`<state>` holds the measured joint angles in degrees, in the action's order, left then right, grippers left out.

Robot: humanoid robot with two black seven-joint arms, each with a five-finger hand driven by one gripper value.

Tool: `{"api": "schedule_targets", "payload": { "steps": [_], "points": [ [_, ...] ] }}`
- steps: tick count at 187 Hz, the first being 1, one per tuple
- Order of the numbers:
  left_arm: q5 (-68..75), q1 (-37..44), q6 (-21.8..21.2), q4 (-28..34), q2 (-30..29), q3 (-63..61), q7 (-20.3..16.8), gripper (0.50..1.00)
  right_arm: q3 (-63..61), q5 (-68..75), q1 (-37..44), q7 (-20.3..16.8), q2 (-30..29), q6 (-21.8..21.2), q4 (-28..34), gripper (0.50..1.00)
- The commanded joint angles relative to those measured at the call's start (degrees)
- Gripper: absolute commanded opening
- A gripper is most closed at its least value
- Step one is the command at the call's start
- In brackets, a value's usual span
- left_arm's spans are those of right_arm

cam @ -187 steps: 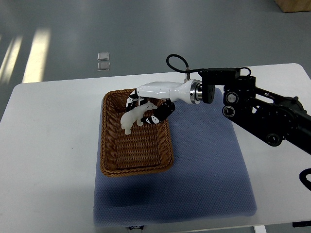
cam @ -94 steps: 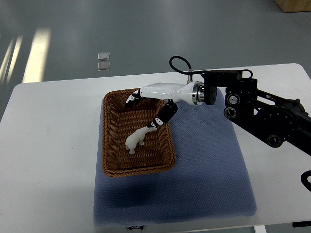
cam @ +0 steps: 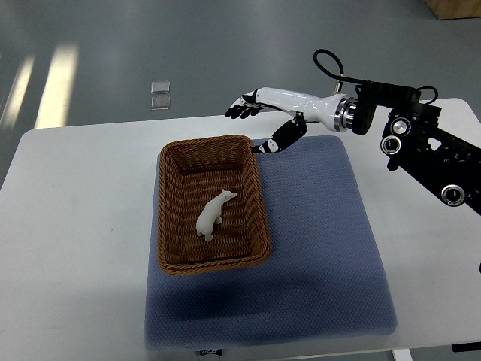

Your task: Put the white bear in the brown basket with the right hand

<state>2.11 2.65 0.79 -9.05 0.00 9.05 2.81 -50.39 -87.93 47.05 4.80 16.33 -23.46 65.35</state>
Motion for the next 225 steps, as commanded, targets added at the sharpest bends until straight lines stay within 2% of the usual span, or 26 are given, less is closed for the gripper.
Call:
{"api": "schedule_targets", "payload": {
  "steps": [1, 29, 53, 63, 74, 78, 84, 118, 160, 225],
  "points": [
    [0.0, 0.08, 0.0, 0.0, 0.0, 0.0, 0.0, 1.0, -1.82, 5.66, -1.08, -1.46, 0.64, 3.94, -3.56, 0.817],
    [0.0, 0.08, 0.0, 0.0, 0.0, 0.0, 0.0, 1.0, -2.0, 14.98, -1.69, -2.6, 1.51, 10.79, -9.62, 0.823],
    [0.0, -0.01, 0.0, 0.0, 0.0, 0.0, 0.0, 1.0, -1.91, 24.03, -2.05, -3.48, 1.87, 14.31, -14.19, 0.829],
    [0.0, -0.01, 0.0, 0.0, 0.0, 0.0, 0.0, 1.0, -1.91, 28.25, -2.4, -3.57, 2.22, 15.89, -15.86, 0.856],
    [0.0, 0.08, 0.0, 0.0, 0.0, 0.0, 0.0, 1.0, -1.91, 31.51, -2.92, -3.57, 2.57, 16.78, -17.01, 0.864],
    [0.0, 0.08, 0.0, 0.0, 0.0, 0.0, 0.0, 1.0, -1.91, 33.26, -3.45, -3.57, 2.75, 17.3, -17.53, 0.903],
    [0.0, -0.01, 0.0, 0.0, 0.0, 0.0, 0.0, 1.0, -1.91, 35.02, -3.98, -3.48, 3.01, 17.65, -18.06, 0.917],
    [0.0, 0.08, 0.0, 0.0, 0.0, 0.0, 0.0, 1.0, -1.91, 42.84, -6.79, -3.22, 3.89, 18.36, -18.68, 0.921],
    [0.0, -0.01, 0.0, 0.0, 0.0, 0.0, 0.0, 1.0, -1.82, 44.25, -8.9, -3.13, 2.92, 22.58, -18.68, 0.921],
    [0.0, 0.08, 0.0, 0.0, 0.0, 0.0, 0.0, 1.0, -1.73, 47.06, -10.48, -3.39, 1.6, 21.87, -18.41, 0.926]
  ]
}}
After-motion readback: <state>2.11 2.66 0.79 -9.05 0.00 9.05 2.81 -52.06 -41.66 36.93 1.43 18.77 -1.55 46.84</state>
